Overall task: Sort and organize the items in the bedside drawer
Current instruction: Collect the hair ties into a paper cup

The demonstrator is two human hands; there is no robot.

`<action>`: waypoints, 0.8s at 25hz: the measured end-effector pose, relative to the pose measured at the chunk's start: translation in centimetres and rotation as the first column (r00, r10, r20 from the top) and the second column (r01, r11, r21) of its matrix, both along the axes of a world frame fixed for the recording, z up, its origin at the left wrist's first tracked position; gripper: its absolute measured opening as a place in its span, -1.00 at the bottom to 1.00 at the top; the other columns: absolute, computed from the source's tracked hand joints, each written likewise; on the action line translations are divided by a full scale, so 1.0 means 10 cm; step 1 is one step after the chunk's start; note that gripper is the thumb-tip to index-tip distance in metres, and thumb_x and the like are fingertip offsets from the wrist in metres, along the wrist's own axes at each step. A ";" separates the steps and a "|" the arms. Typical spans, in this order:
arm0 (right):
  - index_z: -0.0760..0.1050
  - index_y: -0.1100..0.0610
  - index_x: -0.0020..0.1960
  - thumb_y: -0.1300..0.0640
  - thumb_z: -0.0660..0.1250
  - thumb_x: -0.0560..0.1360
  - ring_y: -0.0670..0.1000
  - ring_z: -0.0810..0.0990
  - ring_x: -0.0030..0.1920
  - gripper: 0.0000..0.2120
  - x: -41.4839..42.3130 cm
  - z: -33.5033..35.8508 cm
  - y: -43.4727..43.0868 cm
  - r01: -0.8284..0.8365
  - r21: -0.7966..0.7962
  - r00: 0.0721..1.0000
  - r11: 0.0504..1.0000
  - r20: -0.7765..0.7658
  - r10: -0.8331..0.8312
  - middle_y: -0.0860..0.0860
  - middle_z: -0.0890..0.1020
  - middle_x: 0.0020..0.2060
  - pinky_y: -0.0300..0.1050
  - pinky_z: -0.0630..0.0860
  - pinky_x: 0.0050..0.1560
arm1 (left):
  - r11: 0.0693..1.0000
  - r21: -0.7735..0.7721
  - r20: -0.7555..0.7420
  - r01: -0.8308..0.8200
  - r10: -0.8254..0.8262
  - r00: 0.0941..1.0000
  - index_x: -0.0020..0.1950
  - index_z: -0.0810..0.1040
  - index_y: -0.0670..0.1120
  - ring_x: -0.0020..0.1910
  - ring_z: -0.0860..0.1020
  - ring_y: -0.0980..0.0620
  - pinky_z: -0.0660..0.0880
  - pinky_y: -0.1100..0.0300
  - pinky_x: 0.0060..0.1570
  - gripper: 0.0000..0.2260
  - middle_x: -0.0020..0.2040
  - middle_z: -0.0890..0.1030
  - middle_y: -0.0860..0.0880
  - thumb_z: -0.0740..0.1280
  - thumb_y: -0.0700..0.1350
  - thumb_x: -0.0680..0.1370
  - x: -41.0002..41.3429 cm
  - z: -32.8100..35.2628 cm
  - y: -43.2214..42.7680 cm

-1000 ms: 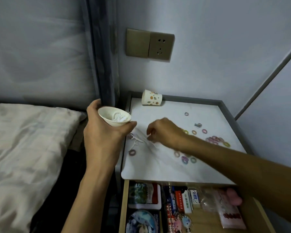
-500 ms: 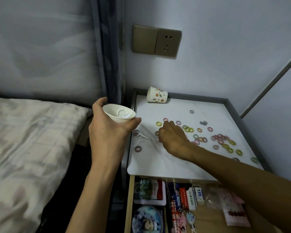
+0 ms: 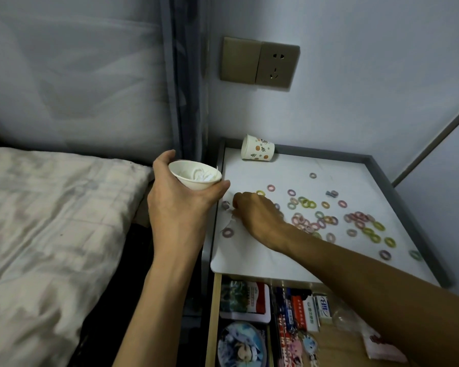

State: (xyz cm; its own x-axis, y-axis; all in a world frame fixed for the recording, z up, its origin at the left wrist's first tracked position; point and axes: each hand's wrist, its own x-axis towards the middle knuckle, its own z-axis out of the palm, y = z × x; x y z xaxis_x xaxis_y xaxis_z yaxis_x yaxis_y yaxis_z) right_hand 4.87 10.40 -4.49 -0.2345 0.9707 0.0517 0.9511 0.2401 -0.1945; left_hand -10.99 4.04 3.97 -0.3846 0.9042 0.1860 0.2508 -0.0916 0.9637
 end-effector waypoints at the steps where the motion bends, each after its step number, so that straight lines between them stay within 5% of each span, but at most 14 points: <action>1: 0.51 0.21 0.02 0.17 0.24 0.58 0.22 0.57 -0.04 -0.88 0.01 -0.03 0.00 0.010 0.025 0.999 1.000 0.050 -0.011 0.16 0.60 -0.04 -0.03 0.36 -0.22 | 1.000 -0.002 -0.002 -0.002 0.002 1.000 0.44 0.34 0.01 0.18 0.51 0.04 0.45 0.19 0.14 -0.19 0.19 0.52 0.05 0.62 0.00 0.26 -0.01 0.00 0.00; 8: 0.46 0.23 0.10 0.24 0.21 0.59 0.22 0.59 -0.03 -0.88 0.23 0.03 0.07 0.103 -0.021 0.991 0.995 0.090 -0.100 0.21 0.59 0.01 -0.06 0.42 -0.18 | 1.000 0.003 -0.002 -0.003 0.003 1.000 0.42 0.35 0.00 0.17 0.51 0.02 0.48 0.10 0.18 -0.19 0.18 0.53 0.03 0.63 -0.01 0.25 0.03 0.01 0.00; 14: 0.54 0.13 0.26 0.16 0.30 0.57 0.20 0.59 0.12 -0.73 0.54 0.23 0.21 0.166 -0.099 0.986 0.981 0.039 -0.163 0.17 0.60 0.15 -0.04 0.53 0.08 | 1.000 -0.013 0.004 0.008 -0.007 1.000 0.43 0.35 0.02 0.16 0.51 0.03 0.43 0.19 0.11 -0.20 0.21 0.54 0.00 0.62 0.00 0.26 0.09 0.02 0.00; 20: 0.65 0.11 0.11 0.16 0.40 0.52 0.00 0.64 0.01 -0.82 0.29 0.20 0.20 -0.185 -0.082 0.982 0.979 -0.062 0.181 0.03 0.70 0.01 -0.15 0.52 0.03 | 1.000 -0.015 0.023 0.017 -0.017 1.000 0.43 0.35 0.02 0.11 0.49 0.09 0.38 0.27 0.02 -0.20 0.16 0.52 0.05 0.62 -0.01 0.26 0.07 0.02 0.01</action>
